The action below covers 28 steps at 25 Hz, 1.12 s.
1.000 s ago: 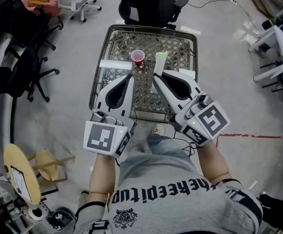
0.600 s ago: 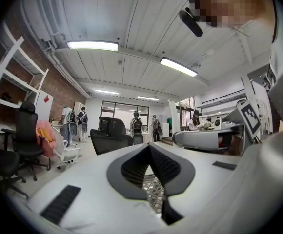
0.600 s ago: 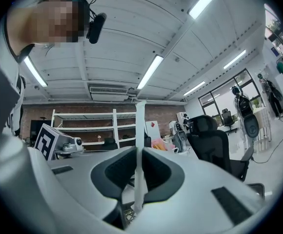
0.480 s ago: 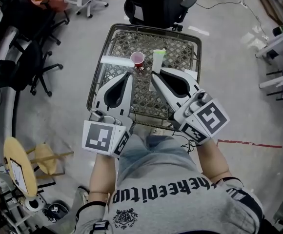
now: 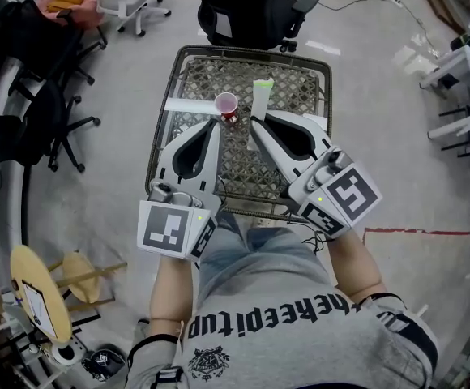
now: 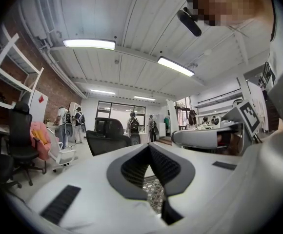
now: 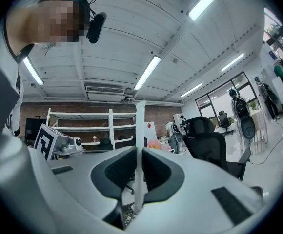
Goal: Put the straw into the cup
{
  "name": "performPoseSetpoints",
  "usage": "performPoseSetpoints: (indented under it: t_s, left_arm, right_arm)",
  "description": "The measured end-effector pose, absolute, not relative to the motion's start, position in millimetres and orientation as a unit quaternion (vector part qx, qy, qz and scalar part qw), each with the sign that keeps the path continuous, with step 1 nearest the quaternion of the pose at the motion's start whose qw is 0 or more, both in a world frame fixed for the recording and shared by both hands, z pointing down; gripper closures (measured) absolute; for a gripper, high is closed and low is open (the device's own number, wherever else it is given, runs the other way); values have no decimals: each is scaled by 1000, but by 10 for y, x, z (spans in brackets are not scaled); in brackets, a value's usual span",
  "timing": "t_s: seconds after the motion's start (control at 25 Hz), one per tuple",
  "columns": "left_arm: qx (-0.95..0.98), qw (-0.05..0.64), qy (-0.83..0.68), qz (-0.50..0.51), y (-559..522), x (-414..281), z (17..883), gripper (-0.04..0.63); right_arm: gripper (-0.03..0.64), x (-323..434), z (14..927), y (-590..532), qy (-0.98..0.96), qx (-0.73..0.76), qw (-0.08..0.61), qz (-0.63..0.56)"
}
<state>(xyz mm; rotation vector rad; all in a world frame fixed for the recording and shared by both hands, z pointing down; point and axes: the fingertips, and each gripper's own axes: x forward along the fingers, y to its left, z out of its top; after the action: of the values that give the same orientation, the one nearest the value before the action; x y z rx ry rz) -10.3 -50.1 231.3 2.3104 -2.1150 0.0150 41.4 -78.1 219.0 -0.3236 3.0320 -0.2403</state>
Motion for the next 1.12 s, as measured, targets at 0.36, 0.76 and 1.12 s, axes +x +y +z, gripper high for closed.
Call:
performPoseSetpoints:
  t_s: [0.36, 0.76, 1.12]
  left_arm:
    - [767, 11, -642, 0, -680, -508, 2271, 578]
    - [803, 24, -596, 1, -955, -971, 2255, 578]
    - [834, 40, -550, 17, -1169, -1265, 2366, 578]
  right_arm:
    - [558, 55, 2146, -933, 984, -157, 36, -77]
    - [558, -372, 2131, -1145, 973, -215, 29, -82]
    - [558, -660, 2232, -1360, 959, -269, 24, -92]
